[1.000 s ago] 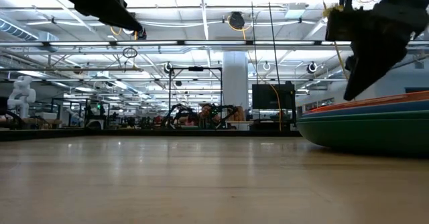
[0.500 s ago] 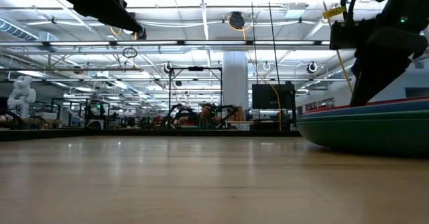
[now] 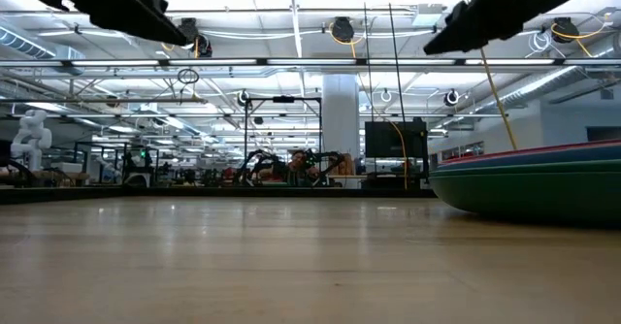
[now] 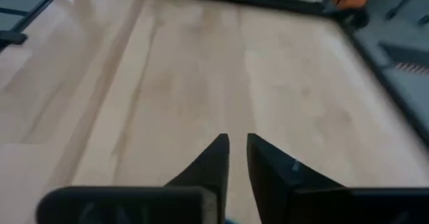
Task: Stack plastic plates
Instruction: Return to Home Position
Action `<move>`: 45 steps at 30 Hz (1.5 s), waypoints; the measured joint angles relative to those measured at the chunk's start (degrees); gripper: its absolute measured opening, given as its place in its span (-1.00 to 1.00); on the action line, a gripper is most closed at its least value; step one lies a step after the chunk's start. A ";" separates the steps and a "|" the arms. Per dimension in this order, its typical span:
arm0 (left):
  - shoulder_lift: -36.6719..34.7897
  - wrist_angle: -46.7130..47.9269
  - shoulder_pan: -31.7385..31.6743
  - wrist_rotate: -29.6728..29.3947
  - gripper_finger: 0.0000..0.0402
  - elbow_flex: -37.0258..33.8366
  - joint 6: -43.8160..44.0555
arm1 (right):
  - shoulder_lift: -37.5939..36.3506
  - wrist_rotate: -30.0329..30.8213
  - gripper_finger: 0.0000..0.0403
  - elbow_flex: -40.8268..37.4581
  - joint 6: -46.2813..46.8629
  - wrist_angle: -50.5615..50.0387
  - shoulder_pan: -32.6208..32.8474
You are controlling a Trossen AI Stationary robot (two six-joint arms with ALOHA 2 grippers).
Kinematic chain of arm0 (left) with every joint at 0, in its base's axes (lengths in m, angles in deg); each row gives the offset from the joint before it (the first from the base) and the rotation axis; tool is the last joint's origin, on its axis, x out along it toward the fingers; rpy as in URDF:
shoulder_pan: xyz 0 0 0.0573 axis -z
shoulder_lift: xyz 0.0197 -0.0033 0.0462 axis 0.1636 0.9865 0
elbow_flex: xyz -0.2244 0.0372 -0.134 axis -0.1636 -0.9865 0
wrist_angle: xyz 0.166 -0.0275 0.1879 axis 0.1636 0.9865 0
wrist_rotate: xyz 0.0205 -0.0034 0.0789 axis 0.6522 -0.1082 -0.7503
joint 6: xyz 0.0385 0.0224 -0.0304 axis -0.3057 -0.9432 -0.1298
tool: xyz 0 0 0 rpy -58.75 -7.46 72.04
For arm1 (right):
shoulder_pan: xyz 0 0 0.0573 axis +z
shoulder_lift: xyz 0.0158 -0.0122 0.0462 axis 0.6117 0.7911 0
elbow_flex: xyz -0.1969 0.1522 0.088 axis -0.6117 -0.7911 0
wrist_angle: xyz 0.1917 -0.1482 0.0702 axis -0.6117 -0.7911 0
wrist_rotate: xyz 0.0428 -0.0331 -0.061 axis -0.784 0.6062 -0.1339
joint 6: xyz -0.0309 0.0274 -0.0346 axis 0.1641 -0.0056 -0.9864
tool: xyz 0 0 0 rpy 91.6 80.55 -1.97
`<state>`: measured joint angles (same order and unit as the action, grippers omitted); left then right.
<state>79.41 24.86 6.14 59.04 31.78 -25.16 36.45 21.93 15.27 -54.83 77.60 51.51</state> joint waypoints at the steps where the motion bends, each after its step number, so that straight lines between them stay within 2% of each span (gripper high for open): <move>1: -1.69 -1.08 -0.43 -0.01 -0.38 -1.29 -0.03 | -1.02 0.00 -0.78 0.00 -1.20 -0.08 -0.70; 9: -16.39 -5.62 -5.73 -0.01 -0.38 -11.63 2.52 | -9.89 -0.42 -0.98 -2.37 -8.94 -0.50 -5.09; 13: -21.97 -7.13 -7.73 0.02 -0.38 -15.72 3.13 | -15.28 -5.32 -0.99 -6.81 -9.76 2.21 -7.97; 17: -26.40 -6.89 -9.24 0.04 -0.38 -17.87 3.25 | -20.85 -9.25 -0.99 -11.68 -9.05 5.29 -10.24; 25: -35.19 -4.03 -12.51 0.10 -0.38 -20.35 3.45 | -33.07 -10.73 -0.99 -18.91 -7.02 5.54 -11.75; 33: -42.75 -4.46 -14.09 0.28 -0.38 -25.05 5.91 | -46.43 -10.76 -0.99 -25.99 -5.74 3.76 -11.75; 39: -48.20 -5.69 -15.47 0.36 -0.38 -30.77 7.84 | -54.56 -10.75 -0.99 -27.78 -5.09 -1.67 -11.73; 45: -48.64 -6.90 -16.53 2.19 -0.38 -30.69 7.04 | -55.56 -12.23 -0.99 -28.19 -5.48 -1.03 -11.73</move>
<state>30.77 17.96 -10.38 61.24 1.09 -18.12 -19.11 9.70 -12.91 -60.32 76.57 39.77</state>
